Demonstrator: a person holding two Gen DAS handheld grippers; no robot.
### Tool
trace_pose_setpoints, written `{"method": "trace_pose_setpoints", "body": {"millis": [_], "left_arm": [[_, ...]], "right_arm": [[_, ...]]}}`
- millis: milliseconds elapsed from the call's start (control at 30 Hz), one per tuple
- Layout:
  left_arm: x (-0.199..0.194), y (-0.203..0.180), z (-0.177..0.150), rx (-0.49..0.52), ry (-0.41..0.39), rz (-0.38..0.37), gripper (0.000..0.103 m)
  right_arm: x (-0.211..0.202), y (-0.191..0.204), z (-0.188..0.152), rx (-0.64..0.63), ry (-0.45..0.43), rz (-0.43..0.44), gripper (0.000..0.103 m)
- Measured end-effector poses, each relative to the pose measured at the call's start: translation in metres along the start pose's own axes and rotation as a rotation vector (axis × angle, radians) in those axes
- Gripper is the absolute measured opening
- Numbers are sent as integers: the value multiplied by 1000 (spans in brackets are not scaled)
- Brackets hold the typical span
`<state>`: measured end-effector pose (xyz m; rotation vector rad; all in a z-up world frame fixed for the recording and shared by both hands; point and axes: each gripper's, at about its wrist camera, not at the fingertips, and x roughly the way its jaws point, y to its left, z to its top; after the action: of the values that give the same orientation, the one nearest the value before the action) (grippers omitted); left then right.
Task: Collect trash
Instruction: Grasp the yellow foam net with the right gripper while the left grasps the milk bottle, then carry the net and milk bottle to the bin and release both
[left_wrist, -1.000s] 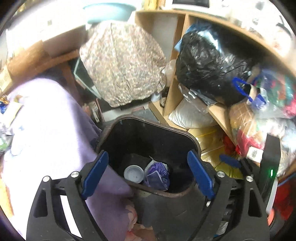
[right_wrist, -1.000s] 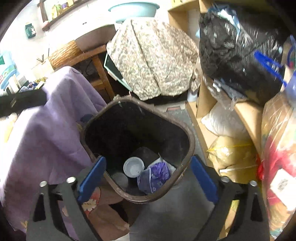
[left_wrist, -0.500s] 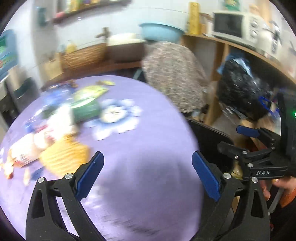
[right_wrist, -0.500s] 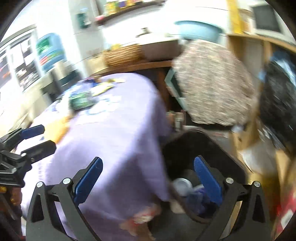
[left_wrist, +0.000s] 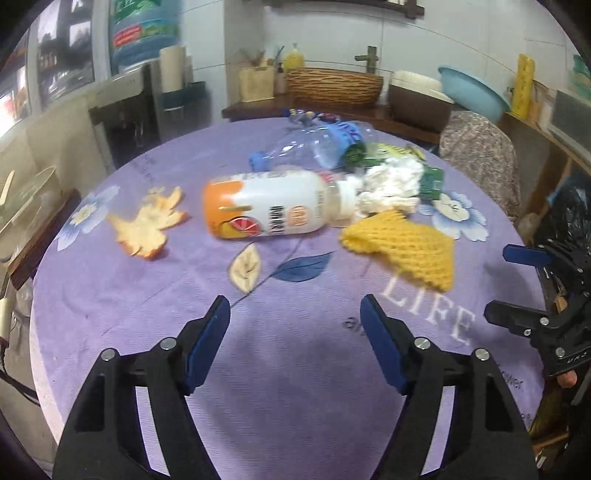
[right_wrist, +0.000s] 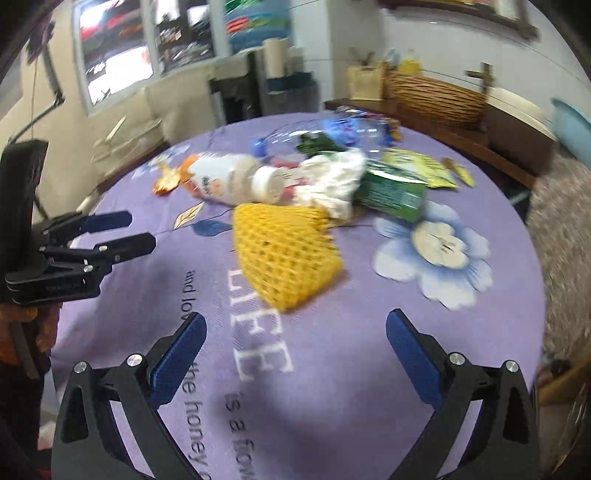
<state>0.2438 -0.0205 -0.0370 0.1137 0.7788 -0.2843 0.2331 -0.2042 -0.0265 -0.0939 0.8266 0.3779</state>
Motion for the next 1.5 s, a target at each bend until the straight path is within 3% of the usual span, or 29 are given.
{"method": "trace_pose_setpoints", "body": {"millis": [200,267,333,433,533,633,767,900,1133,1200,1333,1400,1500], "left_arm": [[9,24,14,-6,1,0,71],[11,25,21,33,-5,0,71],[13,24,32,102,-31,-16,72],[26,20,48,214,-10,-32,82],[38,11,63,386,-11,-34,84],[51,9,78,496,-10,-35,84],[72,18,94,602,60,-175,87],[92,20,94,756,142,-202,89],[123,25,97,762,234,-255,89],[128,22,88,767,256,-258,81],[121,20,82,699,223,-250,64],[113,17,79,654,202,-243,62],[94,10,73,609,160,-290,61]], "right_arm": [[35,12,25,-111,70,-24,83],[46,18,26,-148,102,-39,71],[53,20,21,-171,120,-55,35],[49,17,18,-167,105,-72,20],[41,7,17,-115,94,-48,17],[28,2,15,-85,75,-39,17],[17,-5,9,-33,75,1,17],[13,-7,4,-22,82,11,17],[8,-8,1,13,74,20,17],[5,-9,-2,22,66,18,17],[0,-14,-8,50,46,18,17],[-4,-17,-12,67,31,13,17],[-16,-26,-20,117,-5,9,17]]}}
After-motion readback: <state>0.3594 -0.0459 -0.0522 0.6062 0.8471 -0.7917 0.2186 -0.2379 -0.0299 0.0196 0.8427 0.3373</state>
